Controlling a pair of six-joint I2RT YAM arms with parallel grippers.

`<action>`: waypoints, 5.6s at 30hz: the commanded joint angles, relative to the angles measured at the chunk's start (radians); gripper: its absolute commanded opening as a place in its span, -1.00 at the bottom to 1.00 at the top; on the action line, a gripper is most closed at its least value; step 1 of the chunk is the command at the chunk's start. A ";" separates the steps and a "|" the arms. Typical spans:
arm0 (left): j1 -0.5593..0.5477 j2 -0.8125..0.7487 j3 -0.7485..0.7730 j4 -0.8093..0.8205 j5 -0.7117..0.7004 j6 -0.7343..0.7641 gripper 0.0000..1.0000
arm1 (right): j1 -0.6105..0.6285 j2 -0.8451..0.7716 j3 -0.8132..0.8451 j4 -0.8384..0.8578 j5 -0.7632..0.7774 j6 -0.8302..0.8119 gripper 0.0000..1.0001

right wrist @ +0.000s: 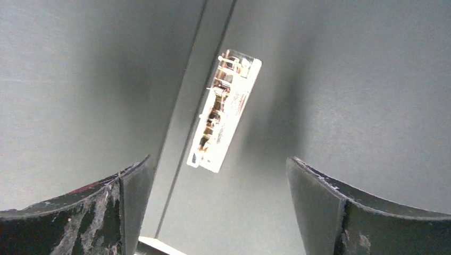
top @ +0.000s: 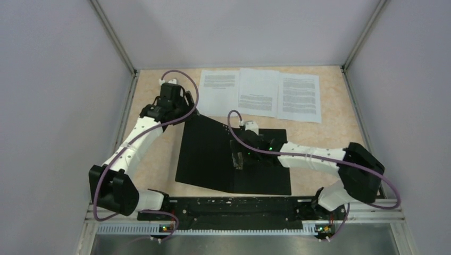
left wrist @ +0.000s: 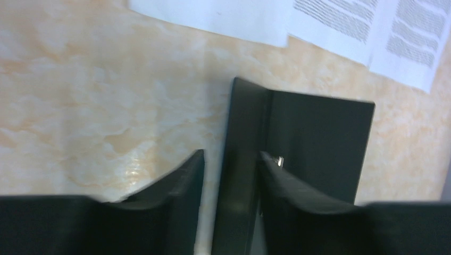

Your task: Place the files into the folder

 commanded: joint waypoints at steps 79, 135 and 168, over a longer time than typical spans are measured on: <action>-0.269 0.192 -0.387 0.015 -0.304 -0.336 -0.12 | 0.016 0.128 0.003 -0.091 0.021 0.025 -0.68; -0.262 0.279 -0.385 -0.003 -0.299 -0.342 -0.13 | 0.050 0.204 -0.052 -0.194 0.193 0.136 -1.00; -0.260 0.272 -0.377 -0.020 -0.303 -0.335 -0.14 | 0.012 0.175 0.023 -0.048 0.125 -0.024 -0.70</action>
